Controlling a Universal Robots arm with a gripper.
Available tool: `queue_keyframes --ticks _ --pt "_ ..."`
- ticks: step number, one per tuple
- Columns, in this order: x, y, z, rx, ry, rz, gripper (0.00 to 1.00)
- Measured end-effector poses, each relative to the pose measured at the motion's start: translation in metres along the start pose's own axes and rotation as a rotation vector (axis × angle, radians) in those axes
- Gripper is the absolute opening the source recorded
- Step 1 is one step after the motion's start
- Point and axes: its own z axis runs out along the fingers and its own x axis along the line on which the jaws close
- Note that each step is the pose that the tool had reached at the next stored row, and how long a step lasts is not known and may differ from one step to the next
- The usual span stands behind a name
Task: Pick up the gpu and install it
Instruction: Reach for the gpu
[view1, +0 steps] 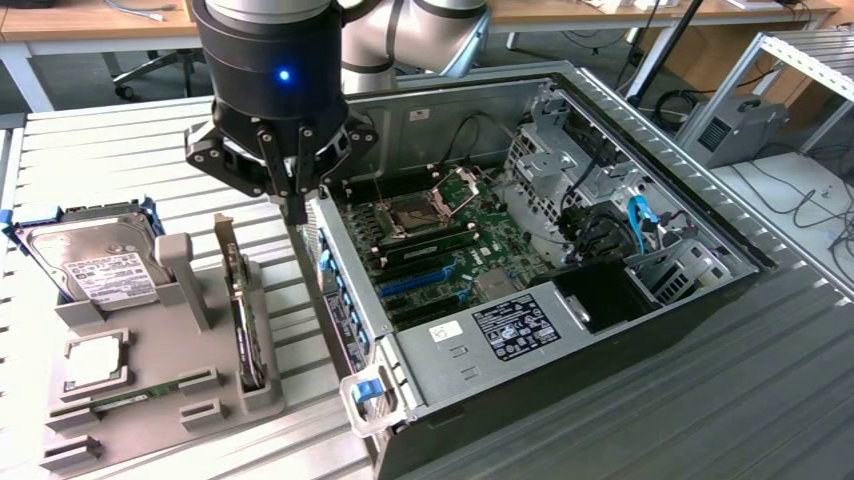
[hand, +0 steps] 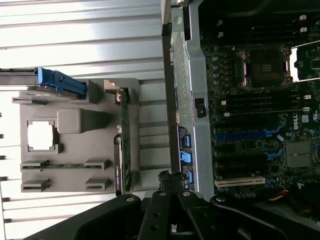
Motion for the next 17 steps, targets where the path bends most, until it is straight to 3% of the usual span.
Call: queue_keyframes --ticks 17 --pt "-0.0003 -0.0038 0.0005 0.0001 0.0 0.0 0.11"
